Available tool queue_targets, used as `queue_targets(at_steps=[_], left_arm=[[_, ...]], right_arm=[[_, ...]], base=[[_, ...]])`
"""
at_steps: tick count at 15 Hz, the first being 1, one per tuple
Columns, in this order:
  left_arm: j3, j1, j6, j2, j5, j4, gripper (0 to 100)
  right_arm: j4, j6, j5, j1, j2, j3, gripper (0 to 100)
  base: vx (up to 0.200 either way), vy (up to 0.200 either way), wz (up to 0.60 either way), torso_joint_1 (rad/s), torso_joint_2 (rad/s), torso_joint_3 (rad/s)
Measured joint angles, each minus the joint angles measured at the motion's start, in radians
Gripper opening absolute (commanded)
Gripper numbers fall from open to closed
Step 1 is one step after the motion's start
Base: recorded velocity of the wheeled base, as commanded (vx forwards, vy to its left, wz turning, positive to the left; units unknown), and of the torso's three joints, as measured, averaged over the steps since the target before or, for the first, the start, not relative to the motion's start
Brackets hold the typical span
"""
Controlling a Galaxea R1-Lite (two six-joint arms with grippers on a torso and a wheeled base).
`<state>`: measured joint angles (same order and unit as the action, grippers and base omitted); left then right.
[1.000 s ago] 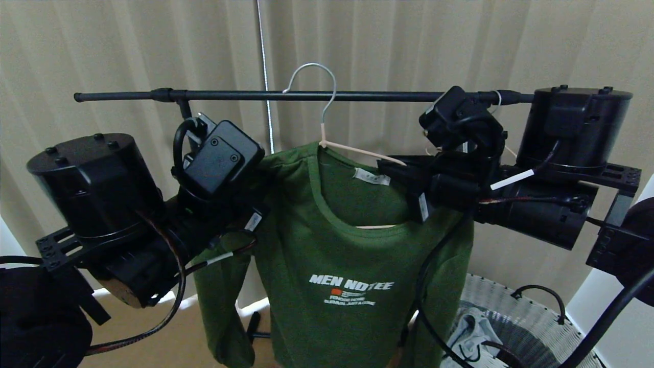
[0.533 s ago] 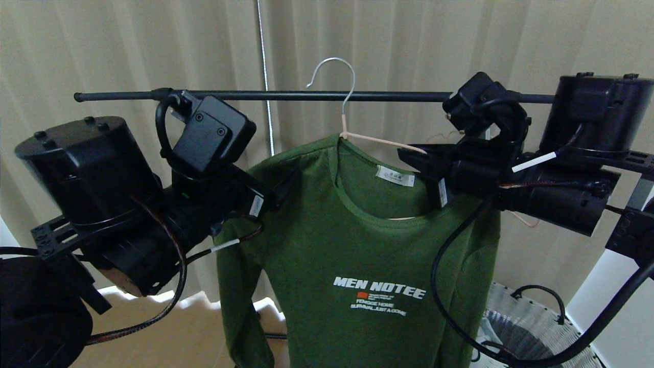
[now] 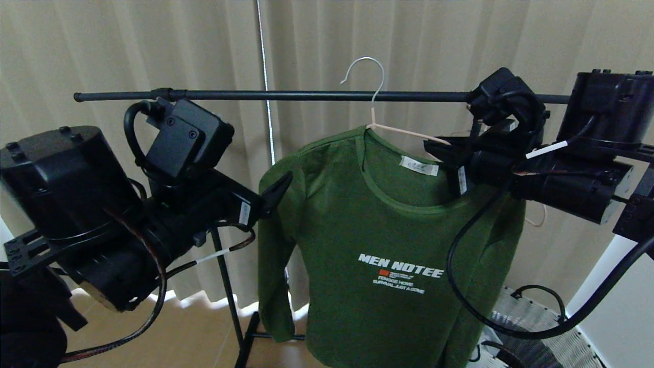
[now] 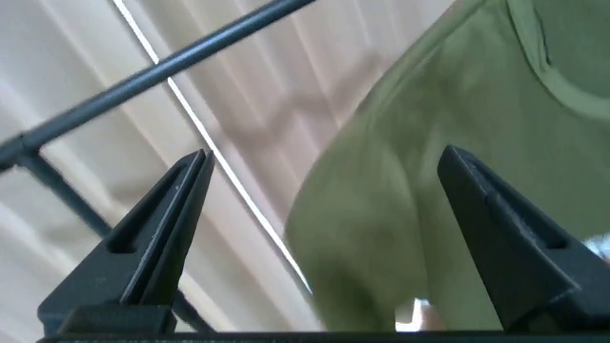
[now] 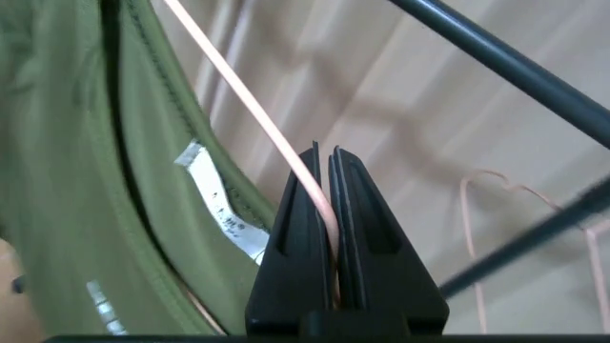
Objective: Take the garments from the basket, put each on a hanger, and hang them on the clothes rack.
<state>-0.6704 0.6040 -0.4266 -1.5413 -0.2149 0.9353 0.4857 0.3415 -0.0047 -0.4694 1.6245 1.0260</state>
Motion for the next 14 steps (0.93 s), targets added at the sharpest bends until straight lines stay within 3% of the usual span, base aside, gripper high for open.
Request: queue_targets(at_steps=[5, 7, 14], left_arm=[[0.161, -0.095, 0.025, 0.044, 0.012, 0.005, 100], [0.213, -0.117, 0.051, 0.046, 0.072, 0.005, 100], [0.183, -0.167, 0.141, -0.02, 0.104, 0.006, 100]], right_arm=[[0.005, -0.004, 0.011, 0.013, -0.048, -0.004, 0], [0.008, -0.007, 0.017, 0.012, -0.073, -0.013, 0], [0.009, -0.016, 0.081, -0.062, -0.15, -0.074, 0]], base=[[0.0, 0.0, 0.0, 0.0, 0.0, 0.0], [0.0, 0.0, 0.0, 0.0, 0.0, 0.0], [0.0, 0.0, 0.0, 0.0, 0.0, 0.0]])
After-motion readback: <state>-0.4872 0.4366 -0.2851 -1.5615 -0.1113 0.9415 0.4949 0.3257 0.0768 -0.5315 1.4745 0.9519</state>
